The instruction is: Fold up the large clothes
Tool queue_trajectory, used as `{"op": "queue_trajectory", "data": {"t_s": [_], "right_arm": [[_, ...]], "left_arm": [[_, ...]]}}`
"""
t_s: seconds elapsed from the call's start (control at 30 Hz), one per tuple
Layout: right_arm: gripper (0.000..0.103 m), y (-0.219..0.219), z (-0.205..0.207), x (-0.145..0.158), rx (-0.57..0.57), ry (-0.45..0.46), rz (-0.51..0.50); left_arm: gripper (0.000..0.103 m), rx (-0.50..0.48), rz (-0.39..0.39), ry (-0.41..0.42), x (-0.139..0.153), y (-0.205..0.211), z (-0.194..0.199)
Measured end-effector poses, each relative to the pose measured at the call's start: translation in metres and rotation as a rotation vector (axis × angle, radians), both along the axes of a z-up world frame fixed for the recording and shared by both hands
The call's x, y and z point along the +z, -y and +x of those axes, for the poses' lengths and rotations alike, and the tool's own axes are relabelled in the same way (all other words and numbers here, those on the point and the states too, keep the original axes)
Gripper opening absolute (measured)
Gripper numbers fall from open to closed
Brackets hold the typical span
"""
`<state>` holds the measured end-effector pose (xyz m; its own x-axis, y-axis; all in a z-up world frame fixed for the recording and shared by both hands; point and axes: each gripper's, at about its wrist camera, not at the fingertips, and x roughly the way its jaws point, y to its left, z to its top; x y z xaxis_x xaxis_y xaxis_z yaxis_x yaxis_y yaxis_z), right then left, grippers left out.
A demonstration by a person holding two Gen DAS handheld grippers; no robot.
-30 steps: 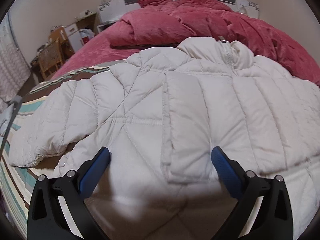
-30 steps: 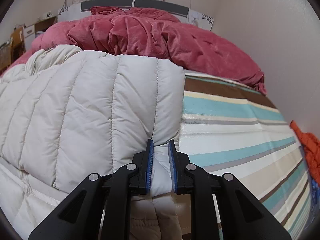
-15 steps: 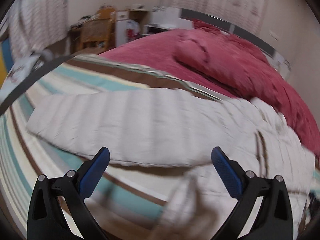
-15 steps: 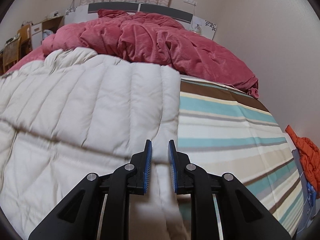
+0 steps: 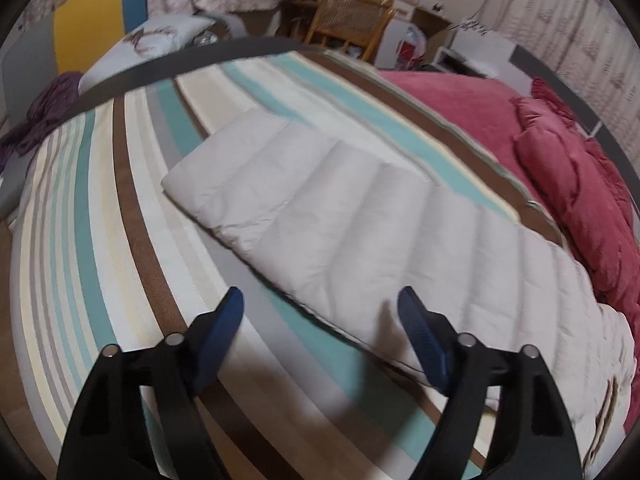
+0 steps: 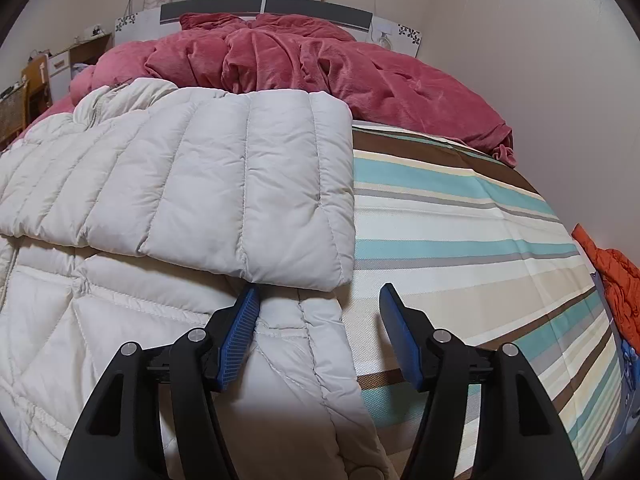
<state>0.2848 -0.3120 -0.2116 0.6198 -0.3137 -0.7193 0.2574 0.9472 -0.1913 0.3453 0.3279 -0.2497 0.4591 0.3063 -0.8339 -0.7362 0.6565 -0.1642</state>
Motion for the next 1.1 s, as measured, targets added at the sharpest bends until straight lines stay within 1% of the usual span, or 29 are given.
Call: {"op": "queue_trajectory", "data": {"t_s": [0.03, 0.1, 0.17, 0.23, 0.3, 0.33, 0.37, 0.4, 0.43, 0.47, 0.5, 0.53, 0.6, 0.7, 0.73, 0.77, 0.87, 1.0, 1.07, 1.1], "right_arm": [[0.062, 0.001, 0.000, 0.000, 0.000, -0.001, 0.004], [0.062, 0.002, 0.001, -0.001, -0.002, -0.002, 0.013], [0.066, 0.003, 0.002, -0.001, -0.012, -0.002, 0.013], [0.066, 0.004, 0.003, -0.002, -0.013, -0.003, 0.020], [0.066, 0.005, 0.004, -0.002, -0.013, -0.003, 0.025], [0.066, 0.005, 0.004, -0.002, -0.013, -0.003, 0.024], [0.066, 0.005, 0.004, -0.002, -0.013, -0.003, 0.023], [0.066, 0.005, 0.004, -0.002, -0.013, -0.003, 0.022], [0.066, 0.005, 0.004, -0.002, -0.013, -0.003, 0.021], [0.066, 0.005, 0.004, -0.002, -0.013, -0.003, 0.020], [0.066, 0.005, 0.003, -0.002, -0.013, -0.003, 0.021], [0.066, 0.005, 0.003, -0.002, -0.013, -0.003, 0.021], [0.066, 0.005, 0.004, -0.003, -0.013, -0.003, 0.022], [0.066, 0.005, 0.004, -0.003, -0.013, -0.003, 0.022], [0.066, 0.005, 0.004, -0.003, -0.013, -0.003, 0.022], [0.066, 0.005, 0.004, -0.003, -0.013, -0.003, 0.021], [0.066, 0.005, 0.004, -0.003, -0.013, -0.003, 0.021], [0.066, 0.005, 0.004, -0.003, -0.014, -0.002, 0.025], [0.066, 0.005, 0.004, -0.003, -0.014, -0.002, 0.023], [0.066, 0.005, 0.004, -0.003, -0.014, -0.002, 0.023]], "left_arm": [[0.074, 0.025, -0.011, -0.005, -0.005, -0.008, 0.002], [0.074, 0.058, -0.028, 0.023, -0.009, -0.017, 0.002], [0.075, 0.073, -0.029, 0.039, -0.011, -0.022, 0.004], [0.076, 0.082, -0.029, 0.047, -0.013, -0.026, 0.010], [0.076, 0.086, -0.022, 0.039, -0.016, -0.028, 0.018], [0.075, 0.088, -0.006, 0.023, -0.018, -0.028, 0.024], [0.073, 0.087, 0.012, 0.005, -0.018, -0.024, 0.027], [0.069, 0.083, 0.040, -0.018, -0.018, -0.021, 0.032], [0.057, 0.073, 0.067, -0.030, -0.018, -0.014, 0.036], [0.039, 0.060, 0.082, -0.032, -0.015, -0.010, 0.037], [0.028, 0.046, 0.094, -0.028, -0.013, -0.006, 0.037], [0.014, 0.028, 0.099, -0.017, -0.012, -0.002, 0.041], [0.011, 0.032, 0.116, -0.008, -0.006, 0.006, 0.041], [0.010, 0.065, 0.184, 0.019, 0.008, 0.019, 0.035], [0.010, 0.076, 0.235, 0.012, 0.014, 0.026, 0.035], [0.010, 0.076, 0.264, 0.014, 0.018, 0.032, 0.033], [0.010, 0.051, 0.383, 0.031, 0.037, 0.058, 0.033], [0.010, -0.058, 0.547, 0.066, 0.063, 0.103, 0.039], [0.011, -0.125, 0.609, 0.085, 0.074, 0.127, 0.042], [0.011, -0.156, 0.628, 0.101, 0.078, 0.139, 0.041]]}}
